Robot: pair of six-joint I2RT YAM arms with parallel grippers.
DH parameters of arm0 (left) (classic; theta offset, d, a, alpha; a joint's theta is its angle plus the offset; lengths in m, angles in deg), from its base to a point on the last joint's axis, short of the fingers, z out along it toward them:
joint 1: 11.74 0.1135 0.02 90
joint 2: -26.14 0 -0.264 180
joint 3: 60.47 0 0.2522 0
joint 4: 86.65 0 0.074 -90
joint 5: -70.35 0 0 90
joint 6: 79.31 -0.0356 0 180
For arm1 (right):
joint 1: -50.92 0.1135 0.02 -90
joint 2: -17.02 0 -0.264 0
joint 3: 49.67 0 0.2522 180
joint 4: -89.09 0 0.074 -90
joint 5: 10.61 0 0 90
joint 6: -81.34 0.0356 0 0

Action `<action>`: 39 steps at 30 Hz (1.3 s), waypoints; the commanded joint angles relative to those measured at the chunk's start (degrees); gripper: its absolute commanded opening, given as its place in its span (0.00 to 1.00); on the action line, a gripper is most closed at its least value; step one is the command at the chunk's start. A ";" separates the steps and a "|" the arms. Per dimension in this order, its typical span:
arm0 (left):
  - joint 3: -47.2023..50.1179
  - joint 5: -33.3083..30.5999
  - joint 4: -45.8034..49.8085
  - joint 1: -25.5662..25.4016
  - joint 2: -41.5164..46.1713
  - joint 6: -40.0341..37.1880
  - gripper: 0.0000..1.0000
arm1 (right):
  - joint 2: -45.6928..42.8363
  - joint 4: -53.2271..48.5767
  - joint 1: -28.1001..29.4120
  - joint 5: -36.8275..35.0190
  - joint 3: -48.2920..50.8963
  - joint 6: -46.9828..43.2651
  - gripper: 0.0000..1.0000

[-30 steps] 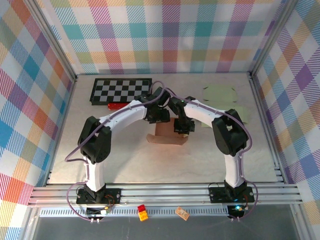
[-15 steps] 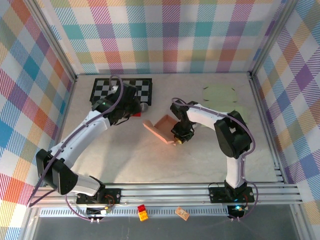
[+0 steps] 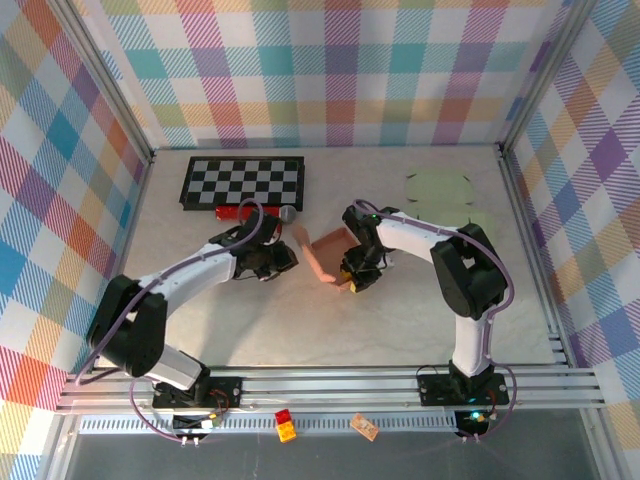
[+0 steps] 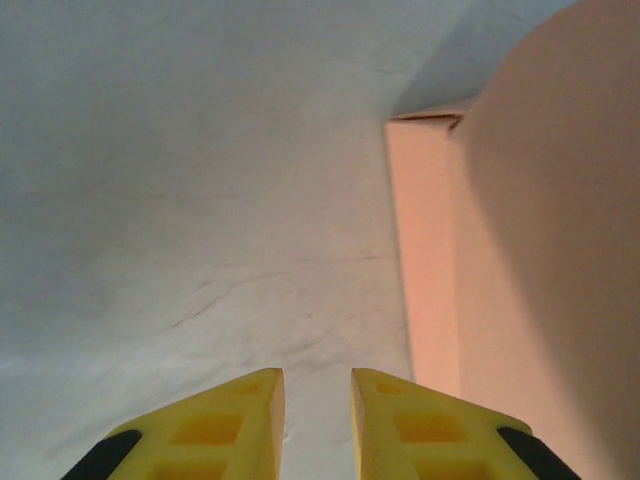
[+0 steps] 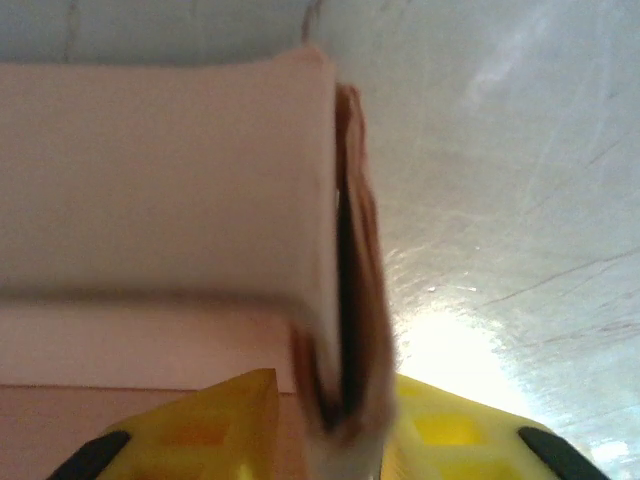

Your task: Fold the paper box

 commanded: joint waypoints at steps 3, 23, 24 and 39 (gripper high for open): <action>-3.65 4.01 -8.56 -0.66 -3.30 1.99 0.25 | -4.83 -3.08 -0.16 0.72 -0.33 1.78 0.54; -9.21 2.90 -7.95 -2.78 -6.75 0.82 0.27 | -17.57 -0.18 -0.16 3.02 -12.36 -57.00 0.65; -9.41 2.98 -7.72 -2.78 -6.88 0.76 0.27 | -16.79 -0.63 -0.15 4.99 -12.89 -58.90 0.65; -11.79 2.71 -5.93 -2.96 -8.44 -0.47 0.27 | -3.51 -11.50 0.73 6.88 -24.81 -66.27 0.43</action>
